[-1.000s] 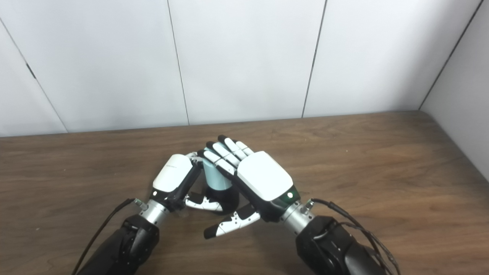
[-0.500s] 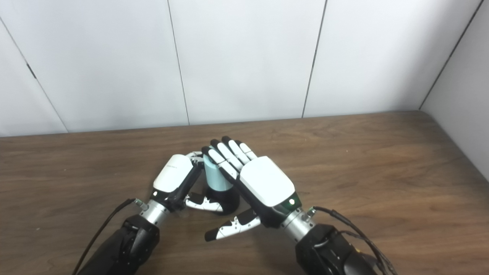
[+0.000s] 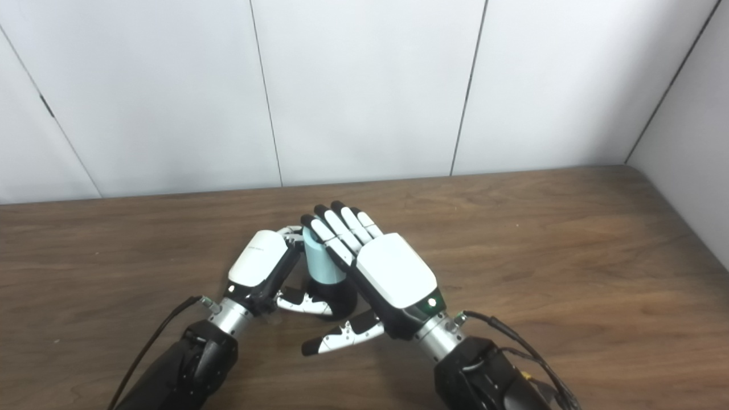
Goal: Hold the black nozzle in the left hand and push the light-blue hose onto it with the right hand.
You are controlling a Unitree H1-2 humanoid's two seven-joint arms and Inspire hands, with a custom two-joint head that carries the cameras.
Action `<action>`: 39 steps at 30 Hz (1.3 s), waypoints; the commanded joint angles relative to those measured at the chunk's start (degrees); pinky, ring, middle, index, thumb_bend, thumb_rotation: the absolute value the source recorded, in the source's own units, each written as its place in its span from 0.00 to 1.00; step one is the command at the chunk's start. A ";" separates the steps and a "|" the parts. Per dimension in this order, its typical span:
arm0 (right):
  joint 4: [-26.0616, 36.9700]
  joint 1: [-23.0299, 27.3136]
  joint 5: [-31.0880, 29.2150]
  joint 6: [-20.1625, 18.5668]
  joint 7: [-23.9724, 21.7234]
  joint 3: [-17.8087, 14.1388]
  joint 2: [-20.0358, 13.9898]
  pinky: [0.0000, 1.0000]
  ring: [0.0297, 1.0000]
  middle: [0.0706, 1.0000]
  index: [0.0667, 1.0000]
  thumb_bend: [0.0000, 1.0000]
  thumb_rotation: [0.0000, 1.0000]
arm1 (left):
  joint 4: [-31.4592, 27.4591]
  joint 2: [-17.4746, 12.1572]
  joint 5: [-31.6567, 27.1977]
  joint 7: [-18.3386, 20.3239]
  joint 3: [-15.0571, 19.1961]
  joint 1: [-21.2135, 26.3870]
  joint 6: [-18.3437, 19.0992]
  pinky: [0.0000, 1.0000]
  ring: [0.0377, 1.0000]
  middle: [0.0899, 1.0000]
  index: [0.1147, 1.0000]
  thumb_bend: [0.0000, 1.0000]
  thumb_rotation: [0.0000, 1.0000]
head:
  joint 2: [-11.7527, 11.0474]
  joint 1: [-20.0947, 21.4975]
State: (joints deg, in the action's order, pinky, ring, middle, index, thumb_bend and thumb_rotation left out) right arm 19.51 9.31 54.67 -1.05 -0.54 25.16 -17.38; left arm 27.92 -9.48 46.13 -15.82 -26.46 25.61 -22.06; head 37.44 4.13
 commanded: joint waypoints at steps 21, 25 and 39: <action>6.03 8.51 5.02 -2.92 -7.06 -7.00 4.89 1.00 1.00 1.00 1.00 0.92 0.87 | 11.17 1.20 -0.46 1.83 -5.16 -12.80 1.47 0.80 0.50 0.40 0.41 0.50 0.00 | -0.10 0.21; 6.94 9.67 4.30 -2.49 -6.92 -8.93 5.36 1.00 1.00 1.00 1.00 0.92 0.88 | 11.21 1.06 -0.24 2.28 -5.64 -12.55 2.01 0.80 0.50 0.40 0.41 0.50 0.00 | -0.21 0.14; 10.11 10.17 1.28 -0.34 -4.07 -15.54 4.96 1.00 1.00 1.00 1.00 0.92 0.88 | 11.01 0.77 0.45 1.81 -6.47 -12.35 2.48 0.79 0.50 0.40 0.42 0.50 0.00 | -0.06 0.17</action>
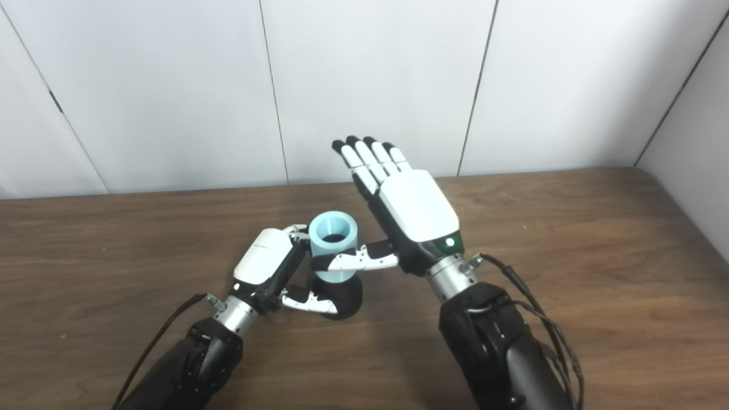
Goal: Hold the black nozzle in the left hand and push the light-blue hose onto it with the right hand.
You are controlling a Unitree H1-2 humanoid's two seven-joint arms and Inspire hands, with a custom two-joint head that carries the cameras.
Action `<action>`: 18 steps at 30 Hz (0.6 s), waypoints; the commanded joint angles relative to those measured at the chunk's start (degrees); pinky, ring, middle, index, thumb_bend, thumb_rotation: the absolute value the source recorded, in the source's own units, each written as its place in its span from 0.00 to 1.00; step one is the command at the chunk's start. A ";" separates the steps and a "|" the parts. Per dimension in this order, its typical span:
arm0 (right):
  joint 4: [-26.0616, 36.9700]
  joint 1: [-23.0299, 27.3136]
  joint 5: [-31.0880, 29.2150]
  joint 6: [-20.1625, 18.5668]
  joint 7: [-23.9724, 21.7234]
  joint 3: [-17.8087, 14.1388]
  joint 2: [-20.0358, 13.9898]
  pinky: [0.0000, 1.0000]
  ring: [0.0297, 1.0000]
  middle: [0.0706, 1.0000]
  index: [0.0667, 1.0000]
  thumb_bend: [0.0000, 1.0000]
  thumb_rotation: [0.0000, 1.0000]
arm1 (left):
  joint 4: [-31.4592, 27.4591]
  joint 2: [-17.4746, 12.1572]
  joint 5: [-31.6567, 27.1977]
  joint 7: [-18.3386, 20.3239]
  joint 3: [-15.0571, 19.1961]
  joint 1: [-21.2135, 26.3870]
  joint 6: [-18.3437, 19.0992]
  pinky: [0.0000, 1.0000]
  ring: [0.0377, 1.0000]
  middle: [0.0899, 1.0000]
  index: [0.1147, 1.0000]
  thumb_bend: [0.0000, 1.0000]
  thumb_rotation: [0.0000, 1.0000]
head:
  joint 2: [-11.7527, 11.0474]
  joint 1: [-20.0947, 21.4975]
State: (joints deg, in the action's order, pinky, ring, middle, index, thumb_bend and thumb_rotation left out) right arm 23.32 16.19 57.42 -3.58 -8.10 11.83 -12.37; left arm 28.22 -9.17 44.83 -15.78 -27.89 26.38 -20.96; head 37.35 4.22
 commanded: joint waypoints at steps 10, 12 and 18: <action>3.46 -5.14 -32.00 12.28 13.37 -11.77 6.29 0.81 0.94 0.96 0.95 0.77 0.81 | 10.39 0.77 1.15 2.61 -4.54 -13.12 2.68 0.79 0.50 0.39 0.42 0.50 0.00 | -0.18 0.06; 3.02 -6.23 -38.79 14.06 14.52 -12.73 8.77 0.75 0.87 0.89 0.87 0.57 0.76 | 10.34 0.72 1.22 2.90 -4.59 -13.08 2.99 0.79 0.50 0.40 0.42 0.50 0.00 | -0.26 0.07; 7.53 -9.63 -59.01 0.73 13.16 -16.24 15.89 0.64 0.74 0.75 0.73 0.32 0.59 | 8.57 0.57 1.47 4.30 -4.76 -13.22 4.40 0.79 0.50 0.41 0.41 0.50 0.00 | -0.28 0.16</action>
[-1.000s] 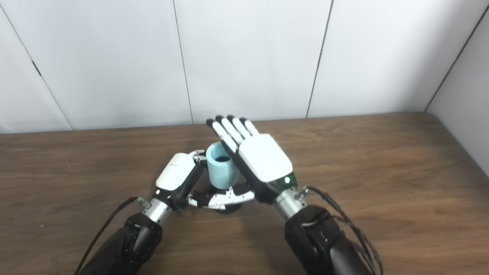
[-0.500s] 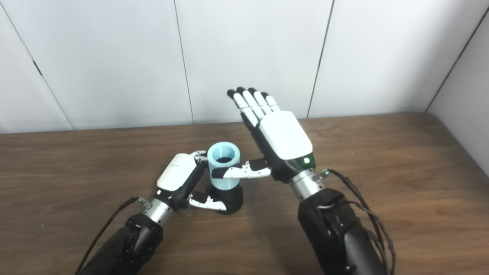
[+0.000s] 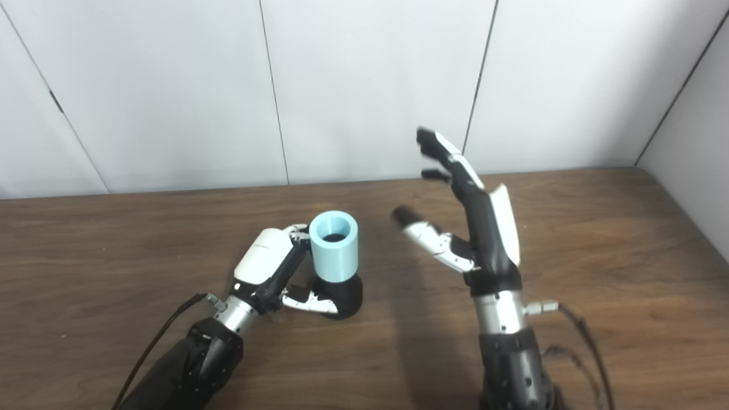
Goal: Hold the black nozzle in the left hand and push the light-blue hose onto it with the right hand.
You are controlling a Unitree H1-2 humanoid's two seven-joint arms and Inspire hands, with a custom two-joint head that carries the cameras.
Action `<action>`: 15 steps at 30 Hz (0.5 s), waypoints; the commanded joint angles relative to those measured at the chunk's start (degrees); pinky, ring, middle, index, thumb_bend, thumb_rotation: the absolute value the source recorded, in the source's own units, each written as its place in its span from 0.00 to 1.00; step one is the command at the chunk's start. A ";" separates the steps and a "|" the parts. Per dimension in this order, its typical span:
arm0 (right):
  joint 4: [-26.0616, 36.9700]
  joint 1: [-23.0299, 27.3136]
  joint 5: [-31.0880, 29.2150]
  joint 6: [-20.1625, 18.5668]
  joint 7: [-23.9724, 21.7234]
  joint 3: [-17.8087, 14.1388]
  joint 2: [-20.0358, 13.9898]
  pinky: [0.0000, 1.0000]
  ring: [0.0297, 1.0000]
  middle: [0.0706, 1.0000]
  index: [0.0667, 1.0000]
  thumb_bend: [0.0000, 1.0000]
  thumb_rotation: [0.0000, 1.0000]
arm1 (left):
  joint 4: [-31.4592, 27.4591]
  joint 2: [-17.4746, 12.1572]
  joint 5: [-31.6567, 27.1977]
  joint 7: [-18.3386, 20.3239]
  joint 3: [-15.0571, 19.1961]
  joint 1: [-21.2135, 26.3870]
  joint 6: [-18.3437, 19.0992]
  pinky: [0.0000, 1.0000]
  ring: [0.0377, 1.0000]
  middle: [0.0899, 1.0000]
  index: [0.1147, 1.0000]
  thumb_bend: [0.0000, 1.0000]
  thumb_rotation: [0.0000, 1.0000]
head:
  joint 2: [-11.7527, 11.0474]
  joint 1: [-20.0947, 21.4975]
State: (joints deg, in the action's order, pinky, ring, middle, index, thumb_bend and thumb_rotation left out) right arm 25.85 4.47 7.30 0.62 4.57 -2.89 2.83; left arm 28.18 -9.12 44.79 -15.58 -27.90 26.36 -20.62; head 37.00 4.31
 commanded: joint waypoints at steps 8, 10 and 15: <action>8.27 2.25 -14.32 -12.23 0.49 -3.32 1.15 0.67 0.76 0.77 0.74 0.27 0.48 | 8.97 0.71 1.24 3.69 -4.50 -13.34 3.73 0.79 0.51 0.41 0.41 0.50 0.00 | 0.21 -0.09; 8.40 2.35 -14.29 -12.62 0.60 -3.35 1.14 0.67 0.76 0.77 0.74 0.27 0.47 | 8.64 0.62 1.06 4.22 -4.50 -13.35 3.90 0.78 0.51 0.42 0.40 0.50 0.00 | 0.24 -0.16; 7.74 2.45 -12.93 -12.75 1.23 -3.10 1.39 0.69 0.76 0.76 0.73 0.28 0.44 | 3.91 0.00 1.32 11.76 -5.56 -13.50 9.29 0.86 0.67 0.61 0.53 0.75 0.05 | 0.32 0.08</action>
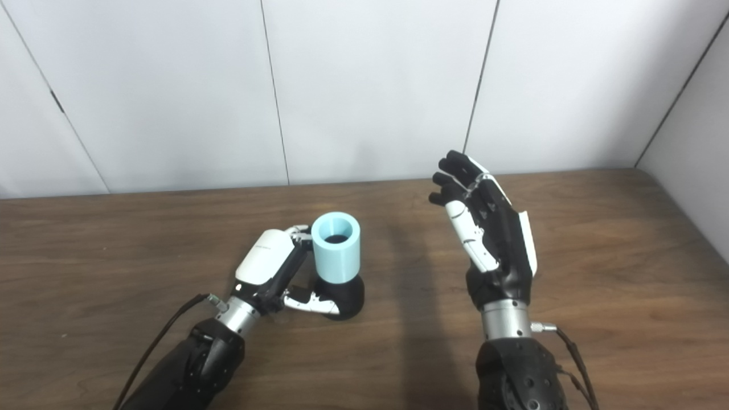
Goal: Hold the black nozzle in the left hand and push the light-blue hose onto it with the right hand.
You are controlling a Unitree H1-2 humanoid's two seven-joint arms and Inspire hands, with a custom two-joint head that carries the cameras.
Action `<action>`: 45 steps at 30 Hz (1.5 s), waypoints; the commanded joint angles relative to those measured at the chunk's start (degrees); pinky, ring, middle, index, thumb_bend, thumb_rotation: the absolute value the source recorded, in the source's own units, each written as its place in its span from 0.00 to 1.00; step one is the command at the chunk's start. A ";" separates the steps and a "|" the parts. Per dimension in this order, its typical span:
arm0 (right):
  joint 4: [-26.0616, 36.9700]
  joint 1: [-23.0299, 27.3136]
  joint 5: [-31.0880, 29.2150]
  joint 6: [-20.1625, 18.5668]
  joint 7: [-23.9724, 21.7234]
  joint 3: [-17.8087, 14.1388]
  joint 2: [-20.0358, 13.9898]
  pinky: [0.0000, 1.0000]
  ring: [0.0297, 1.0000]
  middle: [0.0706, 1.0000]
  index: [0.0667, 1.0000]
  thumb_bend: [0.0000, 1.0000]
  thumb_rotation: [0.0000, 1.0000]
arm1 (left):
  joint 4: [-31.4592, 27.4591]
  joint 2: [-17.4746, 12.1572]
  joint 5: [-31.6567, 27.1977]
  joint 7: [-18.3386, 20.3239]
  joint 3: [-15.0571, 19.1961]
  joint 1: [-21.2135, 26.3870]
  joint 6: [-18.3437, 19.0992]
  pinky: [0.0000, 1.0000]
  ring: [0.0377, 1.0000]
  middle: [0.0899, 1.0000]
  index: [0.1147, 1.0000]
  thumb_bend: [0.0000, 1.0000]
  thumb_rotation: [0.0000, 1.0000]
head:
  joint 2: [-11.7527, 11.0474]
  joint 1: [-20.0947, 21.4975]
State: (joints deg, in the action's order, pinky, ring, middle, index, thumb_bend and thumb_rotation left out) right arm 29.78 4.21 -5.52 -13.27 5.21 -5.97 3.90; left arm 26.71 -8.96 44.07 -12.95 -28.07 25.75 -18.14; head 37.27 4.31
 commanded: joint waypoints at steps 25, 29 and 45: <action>2.81 2.91 -0.44 0.78 1.67 0.10 0.37 0.73 0.77 0.77 0.73 0.31 0.48 | -5.34 -2.90 -9.87 21.16 1.92 -15.45 16.90 1.00 1.00 0.99 0.99 1.00 0.33 | 0.29 -0.15; 1.84 2.88 -0.32 1.56 1.34 0.23 0.05 0.73 0.78 0.78 0.74 0.30 0.47 | -11.19 -3.81 -23.91 29.19 9.31 -14.95 22.35 1.00 1.00 1.00 1.00 1.00 0.44 | 0.00 0.43; 0.21 2.98 -0.99 1.87 1.59 0.03 -0.02 0.74 0.79 0.79 0.76 0.28 0.43 | -22.75 -14.33 -49.01 41.75 18.06 -15.25 31.02 1.00 1.00 1.00 1.00 1.00 0.51 | -0.23 0.18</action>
State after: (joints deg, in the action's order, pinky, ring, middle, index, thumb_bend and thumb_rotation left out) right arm 28.33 5.32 -6.06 -13.38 7.00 -5.85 3.83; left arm 2.86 -19.79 -6.72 28.84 -10.51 14.43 6.84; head 36.91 4.57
